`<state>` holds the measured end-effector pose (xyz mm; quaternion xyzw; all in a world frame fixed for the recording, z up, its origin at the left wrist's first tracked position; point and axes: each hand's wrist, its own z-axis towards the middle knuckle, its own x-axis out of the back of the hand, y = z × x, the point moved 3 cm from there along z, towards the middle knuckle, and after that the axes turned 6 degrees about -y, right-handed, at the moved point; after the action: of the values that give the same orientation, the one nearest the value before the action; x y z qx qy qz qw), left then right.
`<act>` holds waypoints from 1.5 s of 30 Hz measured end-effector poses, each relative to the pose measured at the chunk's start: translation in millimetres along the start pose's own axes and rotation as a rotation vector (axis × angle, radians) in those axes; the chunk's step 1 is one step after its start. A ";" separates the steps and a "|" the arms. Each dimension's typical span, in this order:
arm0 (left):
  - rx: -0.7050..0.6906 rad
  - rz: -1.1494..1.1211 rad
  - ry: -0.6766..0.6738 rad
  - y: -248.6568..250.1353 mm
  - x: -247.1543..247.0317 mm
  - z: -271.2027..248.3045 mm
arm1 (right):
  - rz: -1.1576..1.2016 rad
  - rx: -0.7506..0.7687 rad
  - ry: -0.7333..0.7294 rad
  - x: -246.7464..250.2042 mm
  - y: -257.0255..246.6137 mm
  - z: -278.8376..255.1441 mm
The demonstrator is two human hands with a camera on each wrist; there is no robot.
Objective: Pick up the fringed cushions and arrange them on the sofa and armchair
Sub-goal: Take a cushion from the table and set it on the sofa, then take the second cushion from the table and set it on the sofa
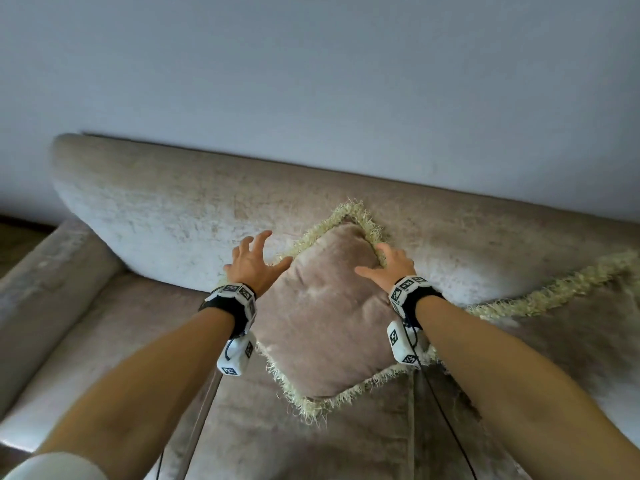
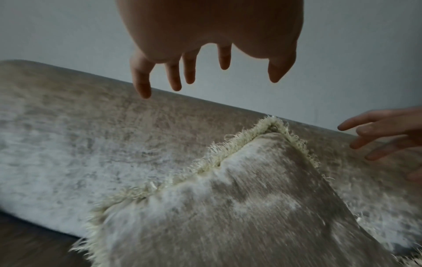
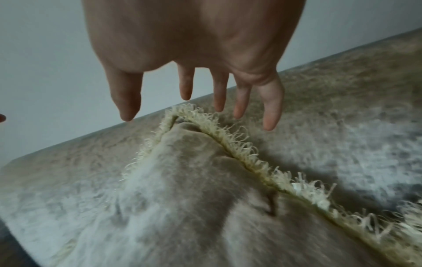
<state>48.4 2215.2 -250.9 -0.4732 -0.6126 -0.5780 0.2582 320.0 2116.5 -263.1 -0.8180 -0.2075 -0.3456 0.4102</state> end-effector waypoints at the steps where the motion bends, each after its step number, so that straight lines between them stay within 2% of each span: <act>1: 0.009 -0.009 0.015 -9.4 7.0 -6.7 | -0.008 0.026 -0.010 -5.2 -10.2 -3.5; 8: 0.138 -0.101 0.118 -98.9 58.0 -59.8 | -0.097 0.167 -0.065 -59.1 -98.0 -32.6; 14: 0.281 -0.177 0.243 -197.3 103.4 -129.4 | -0.138 0.334 -0.151 -135.9 -183.4 -73.6; 24: 0.480 -0.255 0.420 -398.4 160.7 -282.2 | -0.247 0.558 -0.247 -307.0 -329.0 -194.3; 32: 0.774 -0.339 0.610 -523.5 191.1 -414.9 | -0.386 0.831 -0.380 -429.5 -444.1 -297.6; 37: 0.989 -0.368 0.695 -576.6 186.4 -500.1 | -0.479 1.013 -0.535 -509.6 -496.1 -357.7; 45: 1.294 -0.389 0.847 -618.7 166.1 -601.8 | -0.639 1.236 -0.757 -631.8 -542.9 -444.2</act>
<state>-703.4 1760.4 -274.9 0.1459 -0.7481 -0.2729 0.5871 -620.3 2032.8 -252.9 -0.4048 -0.7122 0.0328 0.5726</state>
